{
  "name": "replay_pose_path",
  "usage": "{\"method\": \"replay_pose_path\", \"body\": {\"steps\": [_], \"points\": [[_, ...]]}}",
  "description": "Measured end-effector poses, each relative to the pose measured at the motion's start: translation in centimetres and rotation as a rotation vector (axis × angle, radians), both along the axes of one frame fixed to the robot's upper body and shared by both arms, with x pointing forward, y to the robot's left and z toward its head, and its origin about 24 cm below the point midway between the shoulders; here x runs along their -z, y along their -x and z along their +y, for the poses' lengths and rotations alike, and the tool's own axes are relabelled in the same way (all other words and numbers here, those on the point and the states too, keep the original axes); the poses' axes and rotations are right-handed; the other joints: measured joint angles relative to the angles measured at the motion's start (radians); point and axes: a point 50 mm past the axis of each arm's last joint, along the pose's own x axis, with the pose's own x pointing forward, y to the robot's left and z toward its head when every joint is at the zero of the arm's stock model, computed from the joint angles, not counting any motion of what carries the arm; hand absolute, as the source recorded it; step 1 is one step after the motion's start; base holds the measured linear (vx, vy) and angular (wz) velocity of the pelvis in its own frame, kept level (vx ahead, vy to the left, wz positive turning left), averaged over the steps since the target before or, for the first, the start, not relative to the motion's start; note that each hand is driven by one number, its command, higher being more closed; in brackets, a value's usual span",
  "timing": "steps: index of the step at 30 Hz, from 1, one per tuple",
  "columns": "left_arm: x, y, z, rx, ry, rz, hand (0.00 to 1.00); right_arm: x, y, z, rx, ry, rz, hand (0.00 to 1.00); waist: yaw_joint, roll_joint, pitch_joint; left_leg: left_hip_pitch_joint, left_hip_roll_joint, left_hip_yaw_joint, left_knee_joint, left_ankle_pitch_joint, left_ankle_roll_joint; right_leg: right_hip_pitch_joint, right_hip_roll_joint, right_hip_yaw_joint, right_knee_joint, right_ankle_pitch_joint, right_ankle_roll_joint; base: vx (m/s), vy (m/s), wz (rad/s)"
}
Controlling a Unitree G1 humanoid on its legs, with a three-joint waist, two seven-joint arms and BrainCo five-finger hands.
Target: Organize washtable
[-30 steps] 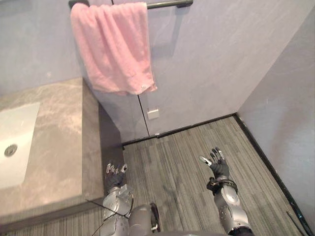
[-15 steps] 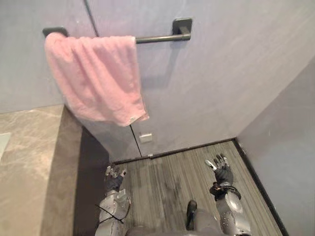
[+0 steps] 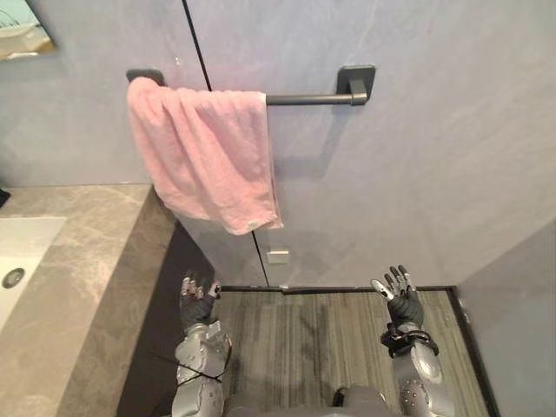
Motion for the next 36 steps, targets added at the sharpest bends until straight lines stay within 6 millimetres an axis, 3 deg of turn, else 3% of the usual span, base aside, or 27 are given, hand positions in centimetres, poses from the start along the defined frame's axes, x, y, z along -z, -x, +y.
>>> {"method": "replay_pose_path", "body": {"steps": [2,6,12,19,23,36], "points": [[-0.8,0.1,0.6,-0.054,-0.002,-0.036,0.00,0.0,-0.1,-0.1,-0.008,0.007,-0.001,0.00,0.006,0.039,-0.021,0.008,-0.009,0.038,-0.085,0.046,0.013,0.002,0.021,0.011,-0.006,0.007,0.013,0.05,0.090,-0.13],[-3.9,0.7,4.2,-0.219,-0.084,-0.149,0.00,0.1,-0.2,1.7,-0.024,-0.053,-0.010,0.00,0.003,0.002,-0.045,0.064,-0.035,0.057,-0.195,0.065,0.014,0.015,0.016,0.054,-0.096,0.058,0.041,0.07,0.109,-0.15],[-8.6,0.4,6.8,-0.245,-0.259,-0.327,0.00,0.0,-0.4,3.1,-0.113,-0.062,-0.022,0.00,0.003,0.007,-0.050,0.115,-0.049,0.065,-0.230,0.073,0.018,0.081,0.020,0.061,-0.181,0.090,0.053,0.03,0.047,-0.04],[-15.7,-2.9,10.0,-0.189,-0.514,-0.555,0.00,0.1,-0.2,2.6,-0.171,-0.029,-0.025,0.00,-0.002,0.018,-0.064,0.153,-0.044,0.062,-0.302,0.115,0.009,0.120,0.041,0.056,-0.237,0.115,0.042,-0.01,-0.016,0.01],[-16.8,-4.0,11.0,-0.161,-0.622,-0.549,0.00,0.4,0.1,2.1,-0.178,-0.017,-0.007,0.00,-0.005,0.022,-0.073,0.145,-0.044,0.062,-0.319,0.126,0.010,0.120,0.048,0.058,-0.270,0.137,0.042,-0.03,-0.002,0.00],[-14.2,-6.5,13.9,-0.064,-0.652,-0.340,0.00,1.8,2.2,2.4,-0.231,-0.027,0.062,0.00,0.000,0.003,-0.109,0.105,-0.015,0.095,-0.345,0.154,-0.006,0.058,0.089,0.109,-0.304,0.174,0.018,-0.04,-0.019,-0.09]]}}
